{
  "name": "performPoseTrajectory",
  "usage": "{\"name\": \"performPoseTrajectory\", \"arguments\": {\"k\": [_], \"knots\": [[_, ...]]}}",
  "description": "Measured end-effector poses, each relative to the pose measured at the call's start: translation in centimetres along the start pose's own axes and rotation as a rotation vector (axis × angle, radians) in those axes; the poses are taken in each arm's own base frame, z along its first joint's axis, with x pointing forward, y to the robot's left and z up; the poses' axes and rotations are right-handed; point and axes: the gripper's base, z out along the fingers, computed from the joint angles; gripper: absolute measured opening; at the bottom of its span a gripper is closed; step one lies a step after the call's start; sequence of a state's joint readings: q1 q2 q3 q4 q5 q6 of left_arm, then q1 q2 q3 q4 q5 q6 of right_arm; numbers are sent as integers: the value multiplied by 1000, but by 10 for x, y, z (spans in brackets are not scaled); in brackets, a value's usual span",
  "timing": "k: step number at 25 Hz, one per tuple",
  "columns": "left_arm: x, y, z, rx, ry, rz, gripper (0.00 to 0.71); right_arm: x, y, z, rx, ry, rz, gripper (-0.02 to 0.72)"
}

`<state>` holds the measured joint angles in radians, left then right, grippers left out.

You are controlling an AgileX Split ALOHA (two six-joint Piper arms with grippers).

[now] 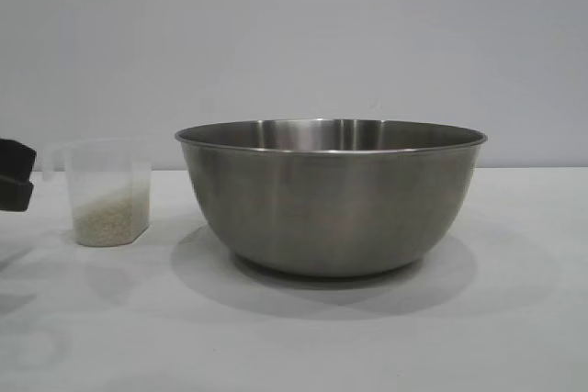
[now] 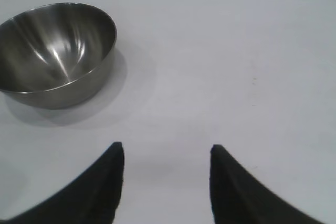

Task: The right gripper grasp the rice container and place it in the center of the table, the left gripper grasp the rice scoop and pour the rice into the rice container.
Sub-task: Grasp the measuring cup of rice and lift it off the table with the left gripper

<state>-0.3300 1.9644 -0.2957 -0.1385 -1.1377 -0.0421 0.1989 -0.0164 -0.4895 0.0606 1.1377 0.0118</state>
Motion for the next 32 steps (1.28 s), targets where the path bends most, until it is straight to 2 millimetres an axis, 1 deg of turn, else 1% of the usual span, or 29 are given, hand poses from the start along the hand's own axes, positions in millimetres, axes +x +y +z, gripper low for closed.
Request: {"name": "performPoseTrajectory", "arguments": {"k": [7,14,15,22,26,32], "knots": [[-9,-2,12,3,-43,-4,227,0,0,0,0,0,0,362],[-12,-3,15,4,-55,-1,227,0,0,0,0,0,0,362],[-12,-3,15,4,-55,10,227,0,0,0,0,0,0,309],[-13,-1,16,-19,-60,20,227,0,0,0,0,0,0,311],[-17,-2,25,-20,-80,27,227,0,0,0,0,0,0,311],[-12,-3,35,-20,-66,32,227,0,0,0,0,0,0,311]]}}
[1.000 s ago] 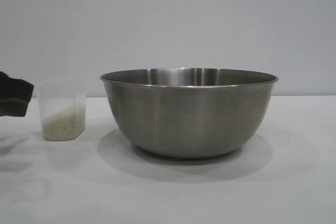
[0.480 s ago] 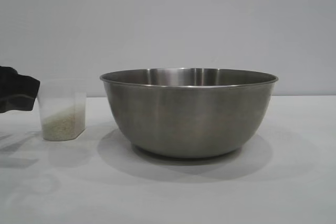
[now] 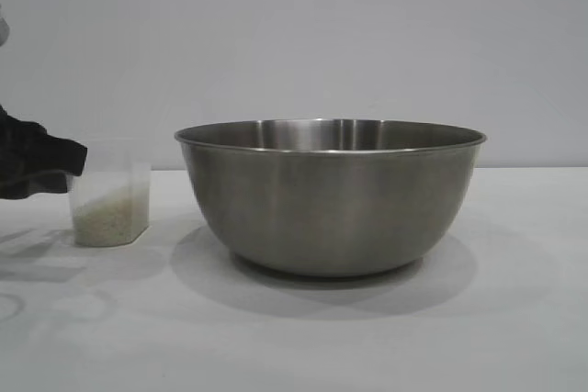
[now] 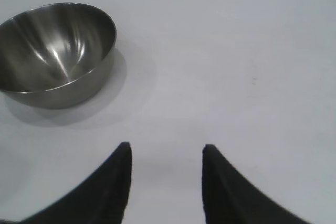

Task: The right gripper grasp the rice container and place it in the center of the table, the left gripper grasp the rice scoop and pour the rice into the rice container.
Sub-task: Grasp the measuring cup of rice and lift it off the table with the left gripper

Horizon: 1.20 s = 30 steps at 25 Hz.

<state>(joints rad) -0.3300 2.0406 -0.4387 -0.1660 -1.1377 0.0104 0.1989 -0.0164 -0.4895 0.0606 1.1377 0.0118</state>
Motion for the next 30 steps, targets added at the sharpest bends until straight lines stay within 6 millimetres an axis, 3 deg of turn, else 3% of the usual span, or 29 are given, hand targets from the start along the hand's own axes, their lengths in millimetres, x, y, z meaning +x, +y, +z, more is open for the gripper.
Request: {"name": "performPoseTrajectory", "arguments": {"k": [14,16,18,19,21,23,30], "knots": [[1,-1,6,0,0,14,227,0,0,0,0,0,0,311],[1,-1,6,0,0,14,155,0,0,0,0,0,0,311],[1,-1,6,0,0,14,162,0,0,0,0,0,0,311],[1,-1,6,0,0,14,120,0,0,0,0,0,0,311],[1,-1,6,0,0,14,132,0,0,0,0,0,0,311],[1,-1,6,0,0,14,188,0,0,0,0,0,0,311],[1,-1,6,0,0,14,184,0,0,0,0,0,0,311]]}}
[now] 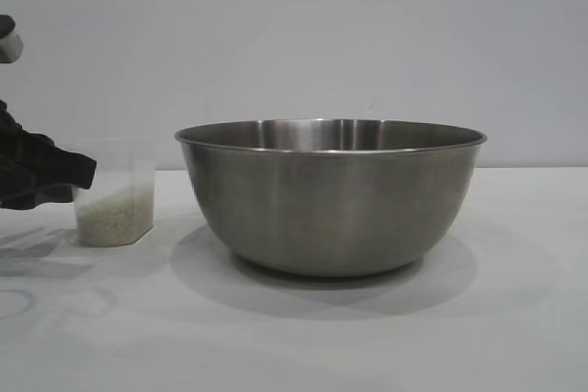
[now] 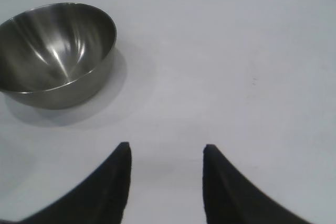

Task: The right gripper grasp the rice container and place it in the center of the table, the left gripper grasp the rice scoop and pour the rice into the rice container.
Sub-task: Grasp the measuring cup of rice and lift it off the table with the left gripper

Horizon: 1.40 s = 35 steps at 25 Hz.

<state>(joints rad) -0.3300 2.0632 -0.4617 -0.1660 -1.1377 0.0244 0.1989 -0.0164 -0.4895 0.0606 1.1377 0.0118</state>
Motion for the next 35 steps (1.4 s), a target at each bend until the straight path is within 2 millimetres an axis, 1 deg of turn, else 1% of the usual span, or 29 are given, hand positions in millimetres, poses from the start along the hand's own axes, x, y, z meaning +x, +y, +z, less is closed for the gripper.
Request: {"name": "performPoseTrajectory", "arguments": {"k": [27,28,29,30,31,35], "knots": [[-4,-3,2,25,-16,11,184,0,0,0,0,0,0,311],[-4,-3,2,25,-16,11,103,0,0,0,0,0,0,311],[-4,-3,2,25,-16,11,61,0,0,0,0,0,0,311],[-4,-3,2,26,-16,12,39,0,0,0,0,0,0,311],[-4,-3,2,26,-16,12,0,0,0,0,0,0,0,311],[-4,-3,2,29,-16,14,0,0,0,0,0,0,0,311]]}}
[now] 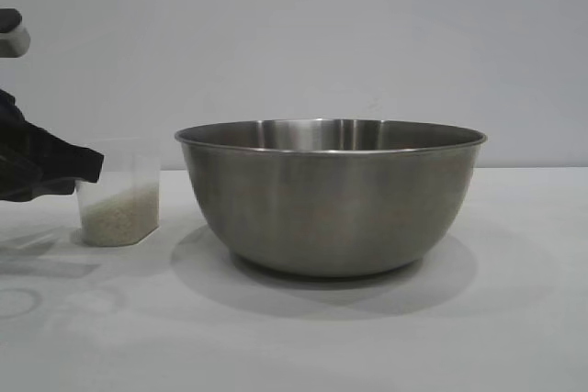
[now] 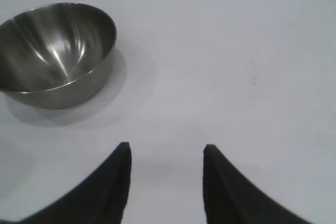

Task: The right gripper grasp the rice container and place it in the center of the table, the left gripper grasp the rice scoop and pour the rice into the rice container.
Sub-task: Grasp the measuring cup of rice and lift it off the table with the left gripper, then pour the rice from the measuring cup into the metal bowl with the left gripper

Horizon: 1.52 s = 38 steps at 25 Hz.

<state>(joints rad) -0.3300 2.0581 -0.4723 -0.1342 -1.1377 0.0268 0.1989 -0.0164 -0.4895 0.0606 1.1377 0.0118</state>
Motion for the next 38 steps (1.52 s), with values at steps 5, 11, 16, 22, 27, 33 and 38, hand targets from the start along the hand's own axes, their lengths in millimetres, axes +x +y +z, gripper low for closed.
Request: {"name": "performPoseTrajectory", "arguments": {"k": [5,11,16,22,27,33,38], "knots": [[-9,-2,-2,20,-31,39,0,0,0,0,0,0,0,311],[-25,-4,-6,44,-87,119,0,0,0,0,0,0,0,311],[-45,-7,-5,54,-166,235,0,0,0,0,0,0,0,311],[-75,-19,5,118,-306,455,0,0,0,0,0,0,0,311],[-98,-25,15,106,-413,658,0,0,0,0,0,0,0,311],[-117,-43,20,192,-572,955,0,0,0,0,0,0,0,311],[-119,-57,17,265,-697,1232,0,0,0,0,0,0,0,311]]}}
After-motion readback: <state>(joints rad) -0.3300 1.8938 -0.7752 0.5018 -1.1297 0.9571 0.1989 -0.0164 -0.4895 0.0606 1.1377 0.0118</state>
